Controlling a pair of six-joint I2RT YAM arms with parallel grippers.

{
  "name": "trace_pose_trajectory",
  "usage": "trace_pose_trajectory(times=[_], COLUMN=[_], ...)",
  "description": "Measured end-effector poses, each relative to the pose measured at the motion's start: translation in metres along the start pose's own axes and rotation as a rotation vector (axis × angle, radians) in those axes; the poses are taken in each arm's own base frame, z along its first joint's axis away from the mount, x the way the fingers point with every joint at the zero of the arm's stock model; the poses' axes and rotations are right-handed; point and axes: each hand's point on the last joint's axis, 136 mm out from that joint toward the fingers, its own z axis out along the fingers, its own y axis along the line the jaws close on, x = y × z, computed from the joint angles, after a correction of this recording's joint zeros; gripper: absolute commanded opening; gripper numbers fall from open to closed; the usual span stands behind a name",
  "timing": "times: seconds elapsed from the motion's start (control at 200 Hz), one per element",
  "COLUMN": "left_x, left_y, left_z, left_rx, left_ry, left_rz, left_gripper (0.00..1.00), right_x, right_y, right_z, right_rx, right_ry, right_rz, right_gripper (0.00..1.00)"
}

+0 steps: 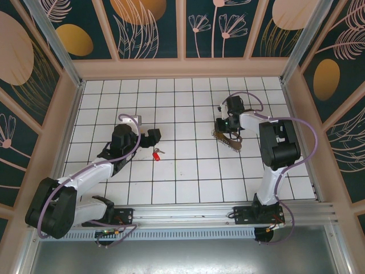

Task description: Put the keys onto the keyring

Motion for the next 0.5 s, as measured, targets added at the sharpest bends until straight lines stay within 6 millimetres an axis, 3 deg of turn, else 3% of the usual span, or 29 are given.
trace_pose_trajectory(times=[0.26, 0.5], left_x=[0.0009, 0.0009], left_y=[0.0005, 0.0005], left_z=[0.0005, 0.0005], left_rx=[-0.002, -0.002], left_ry=[0.003, 0.003], left_rz=[0.0, 0.0], left_gripper=[0.93, 0.93], right_x=[-0.0014, 0.0001], right_y=[0.0053, 0.0071], right_z=[0.0002, 0.001], right_rx=[-0.031, -0.043], right_ry=[-0.006, -0.003], right_rz=[-0.003, -0.003], right_gripper=[0.13, 0.19])
